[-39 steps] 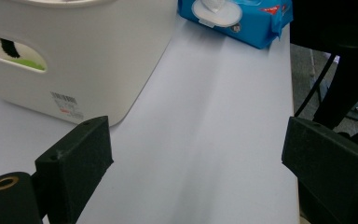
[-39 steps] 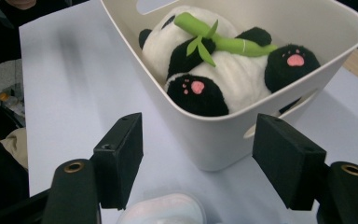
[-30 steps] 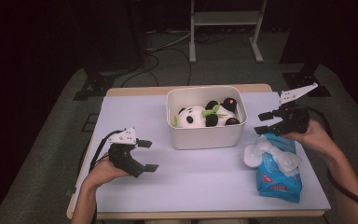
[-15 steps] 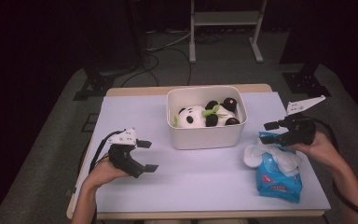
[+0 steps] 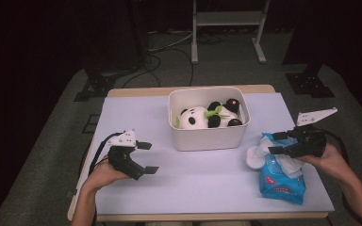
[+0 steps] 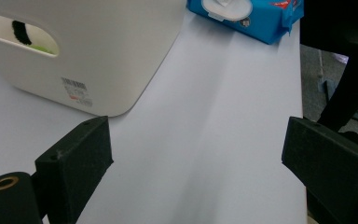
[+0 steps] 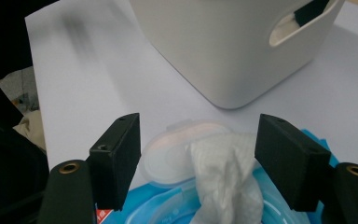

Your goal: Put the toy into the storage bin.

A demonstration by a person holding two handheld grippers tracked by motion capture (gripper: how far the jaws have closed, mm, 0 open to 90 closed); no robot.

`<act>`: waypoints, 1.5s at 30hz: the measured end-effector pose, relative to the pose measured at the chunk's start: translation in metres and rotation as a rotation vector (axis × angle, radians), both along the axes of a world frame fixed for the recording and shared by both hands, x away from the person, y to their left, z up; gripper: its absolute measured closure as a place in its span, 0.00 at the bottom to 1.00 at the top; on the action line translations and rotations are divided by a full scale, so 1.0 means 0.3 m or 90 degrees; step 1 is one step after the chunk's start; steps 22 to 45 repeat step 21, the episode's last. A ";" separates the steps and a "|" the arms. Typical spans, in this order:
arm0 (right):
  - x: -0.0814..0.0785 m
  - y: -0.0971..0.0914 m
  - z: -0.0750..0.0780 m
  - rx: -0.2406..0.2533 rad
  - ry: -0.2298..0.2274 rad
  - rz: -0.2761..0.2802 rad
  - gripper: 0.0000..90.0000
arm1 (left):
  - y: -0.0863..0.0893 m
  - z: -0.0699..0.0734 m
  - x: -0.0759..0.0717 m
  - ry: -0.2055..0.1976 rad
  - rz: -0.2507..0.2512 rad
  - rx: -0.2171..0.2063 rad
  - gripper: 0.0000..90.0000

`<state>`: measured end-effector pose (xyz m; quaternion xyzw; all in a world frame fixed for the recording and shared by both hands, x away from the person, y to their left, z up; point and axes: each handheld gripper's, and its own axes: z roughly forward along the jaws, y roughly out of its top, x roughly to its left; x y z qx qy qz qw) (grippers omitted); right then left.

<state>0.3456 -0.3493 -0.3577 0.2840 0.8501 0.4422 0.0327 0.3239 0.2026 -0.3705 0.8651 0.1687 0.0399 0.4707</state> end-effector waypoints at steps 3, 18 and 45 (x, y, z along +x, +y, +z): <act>-0.020 -0.014 -0.015 0.005 0.003 -0.008 0.33 | 0.004 -0.002 -0.001 0.002 0.005 -0.003 0.08; -0.096 -0.060 -0.054 0.031 -0.003 -0.035 0.30 | -0.003 -0.014 0.000 0.005 0.006 0.006 0.08; -0.102 -0.064 -0.050 0.031 -0.004 -0.036 0.30 | -0.004 -0.015 0.001 0.006 0.005 0.008 0.08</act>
